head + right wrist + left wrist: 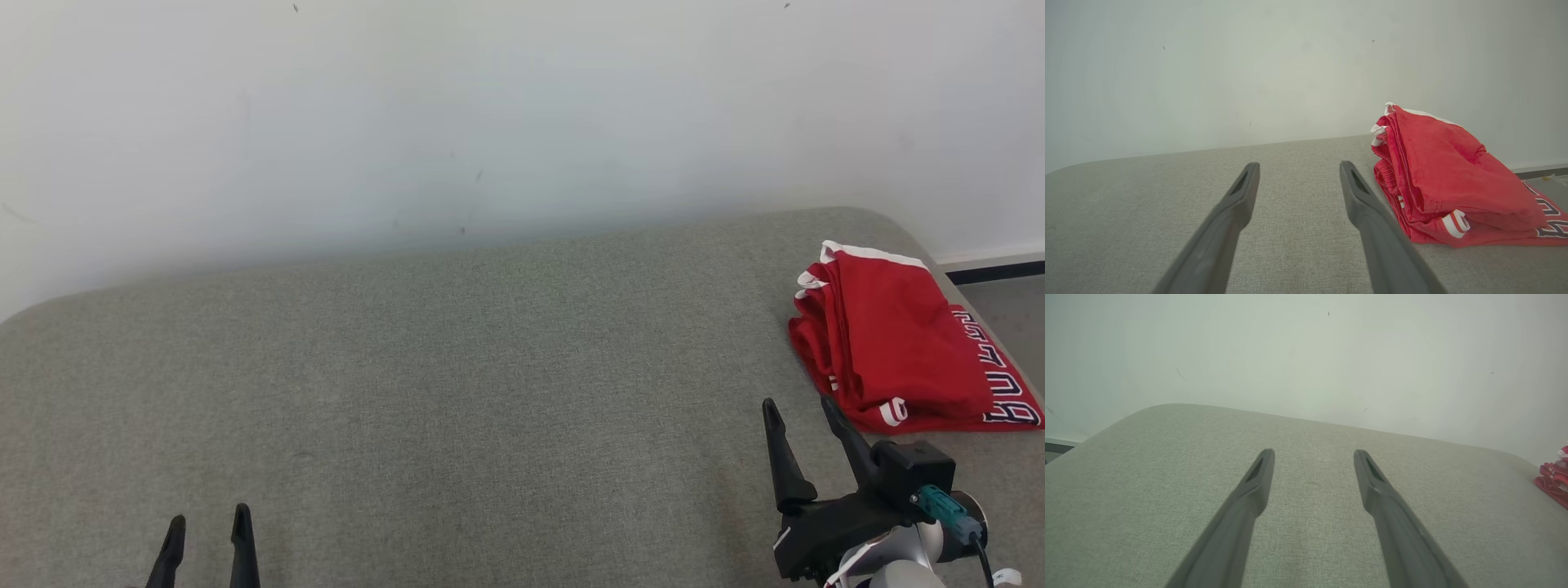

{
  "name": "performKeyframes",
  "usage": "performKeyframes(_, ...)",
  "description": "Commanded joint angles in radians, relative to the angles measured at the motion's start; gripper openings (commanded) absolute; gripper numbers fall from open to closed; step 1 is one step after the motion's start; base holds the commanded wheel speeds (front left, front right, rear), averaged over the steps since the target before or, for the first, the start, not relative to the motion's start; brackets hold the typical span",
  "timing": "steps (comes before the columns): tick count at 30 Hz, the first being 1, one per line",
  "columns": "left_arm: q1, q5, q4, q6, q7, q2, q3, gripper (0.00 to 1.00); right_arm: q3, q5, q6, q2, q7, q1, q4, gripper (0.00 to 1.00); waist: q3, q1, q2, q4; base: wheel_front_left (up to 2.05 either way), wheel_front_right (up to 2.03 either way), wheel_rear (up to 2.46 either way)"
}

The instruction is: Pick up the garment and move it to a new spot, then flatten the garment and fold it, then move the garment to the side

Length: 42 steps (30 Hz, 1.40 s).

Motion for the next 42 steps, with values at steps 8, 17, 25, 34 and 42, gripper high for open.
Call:
performKeyframes(8,-0.003,0.011,0.0,0.001,0.0,-0.001,-0.006,1.0,-0.004,0.011,0.0,0.012,0.016,0.021,-0.024,1.0,0.005,0.0,0.0,0.003,0.0,0.0,0.0)
performKeyframes(17,-0.009,0.011,0.001,0.001,0.0,0.001,-0.011,1.0,0.0,0.017,0.0,0.01,0.021,0.019,-0.034,1.0,0.01,0.0,0.0,0.004,0.0,0.0,0.0)
performKeyframes(25,-0.003,0.004,0.004,0.0,0.0,0.001,-0.011,0.0,-0.001,0.016,0.0,0.011,0.023,0.012,-0.029,0.0,0.008,0.0,0.0,0.004,0.0,0.0,0.0)
performKeyframes(34,0.001,-0.073,0.057,0.0,0.027,-0.01,-0.007,0.0,-0.016,0.088,0.0,0.019,0.046,0.055,0.008,0.0,0.01,0.0,0.0,0.007,0.0,0.0,0.0)
performKeyframes(42,-0.018,-0.22,0.053,0.0,0.065,-0.009,-0.012,0.0,-0.035,0.234,0.0,0.026,0.076,0.063,-0.021,0.0,0.014,0.0,0.0,0.012,0.0,0.0,0.0)
